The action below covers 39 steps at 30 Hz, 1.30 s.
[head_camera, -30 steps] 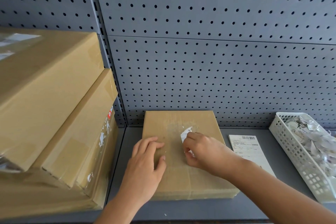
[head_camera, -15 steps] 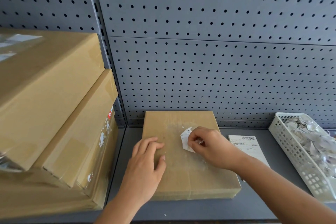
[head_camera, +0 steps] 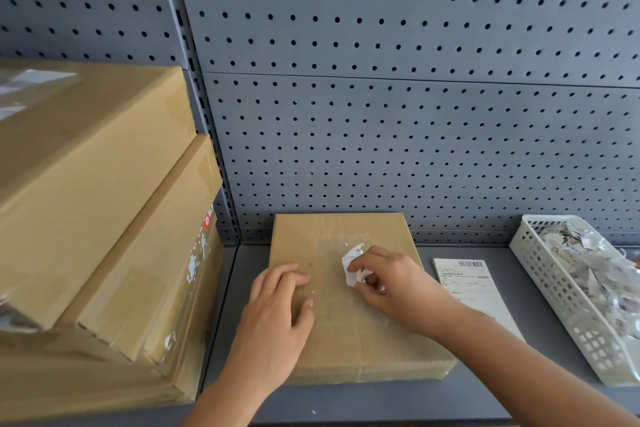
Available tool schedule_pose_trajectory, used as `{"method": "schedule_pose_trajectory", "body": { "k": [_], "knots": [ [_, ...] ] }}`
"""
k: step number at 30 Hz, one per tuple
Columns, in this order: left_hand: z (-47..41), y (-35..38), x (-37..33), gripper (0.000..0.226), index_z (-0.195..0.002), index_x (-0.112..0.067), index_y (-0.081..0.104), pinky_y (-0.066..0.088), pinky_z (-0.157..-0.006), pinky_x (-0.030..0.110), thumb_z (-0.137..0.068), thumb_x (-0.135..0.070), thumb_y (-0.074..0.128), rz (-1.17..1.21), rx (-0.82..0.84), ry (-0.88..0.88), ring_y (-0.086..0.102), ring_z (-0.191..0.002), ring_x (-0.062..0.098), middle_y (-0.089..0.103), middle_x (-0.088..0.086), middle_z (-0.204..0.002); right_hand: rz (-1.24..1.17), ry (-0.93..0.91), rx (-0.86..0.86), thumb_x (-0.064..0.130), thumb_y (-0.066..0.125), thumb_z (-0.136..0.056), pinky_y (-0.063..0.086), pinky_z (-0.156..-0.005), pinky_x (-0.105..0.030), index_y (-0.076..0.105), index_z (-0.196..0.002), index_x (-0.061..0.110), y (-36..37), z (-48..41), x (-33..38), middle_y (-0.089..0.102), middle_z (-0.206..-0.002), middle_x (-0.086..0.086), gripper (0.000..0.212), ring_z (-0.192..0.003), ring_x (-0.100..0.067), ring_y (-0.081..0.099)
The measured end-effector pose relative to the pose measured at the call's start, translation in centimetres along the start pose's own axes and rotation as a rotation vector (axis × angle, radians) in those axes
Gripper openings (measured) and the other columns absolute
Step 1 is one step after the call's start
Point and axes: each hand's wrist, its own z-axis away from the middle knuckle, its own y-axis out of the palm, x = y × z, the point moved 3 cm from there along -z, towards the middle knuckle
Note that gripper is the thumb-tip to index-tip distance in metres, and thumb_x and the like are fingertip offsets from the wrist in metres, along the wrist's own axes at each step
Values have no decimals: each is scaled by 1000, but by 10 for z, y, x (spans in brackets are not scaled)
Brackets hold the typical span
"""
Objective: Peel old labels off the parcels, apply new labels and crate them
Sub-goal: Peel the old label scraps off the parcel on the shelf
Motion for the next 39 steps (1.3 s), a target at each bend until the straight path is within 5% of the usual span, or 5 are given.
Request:
{"method": "schedule_pose_trajectory", "body": {
  "k": [12, 18, 26, 36, 39],
  "knots": [
    [-1, -1, -1, 28, -126, -33, 55, 24, -106, 14, -98, -34, 53, -9, 11, 4, 22, -136, -7, 36, -29, -137, -344, 175, -217, 15, 61, -95, 47, -68, -13, 57, -101, 26, -13, -5, -10, 63, -86, 12, 13, -76, -5, 62],
    [0, -2, -1, 27, -124, -35, 56, 29, -105, 17, -98, -34, 53, -11, 7, 1, 22, -134, -8, 35, -31, -136, -608, 260, -343, 7, 52, -99, 61, -65, -39, 53, -98, 21, -28, -18, -15, 59, -97, 0, 14, -80, -21, 70],
    [0, -1, 0, 28, -125, -37, 56, 26, -101, 14, -97, -37, 53, -2, 20, -9, 20, -133, -12, 33, -34, -135, -750, 312, -521, 12, 45, -103, 53, -85, -61, 50, -98, 27, -54, -24, -20, 53, -108, 2, 17, -76, -23, 75],
    [-3, -2, 0, 27, -124, -42, 53, 26, -96, 14, -97, -40, 52, -31, 42, -19, 22, -133, -9, 31, -36, -134, -846, 375, -508, 5, 47, -102, 58, -89, -35, 67, -113, 16, -73, 0, -27, 75, -98, -8, 26, -86, -22, 75],
    [-3, -3, 1, 27, -124, -43, 52, 26, -99, 16, -98, -39, 54, -36, 49, -23, 22, -132, -9, 31, -36, -134, -923, 390, -450, 10, 53, -100, 51, -98, -39, 70, -115, 14, -80, 14, -35, 76, -101, -7, 23, -96, -22, 73]
  ]
}}
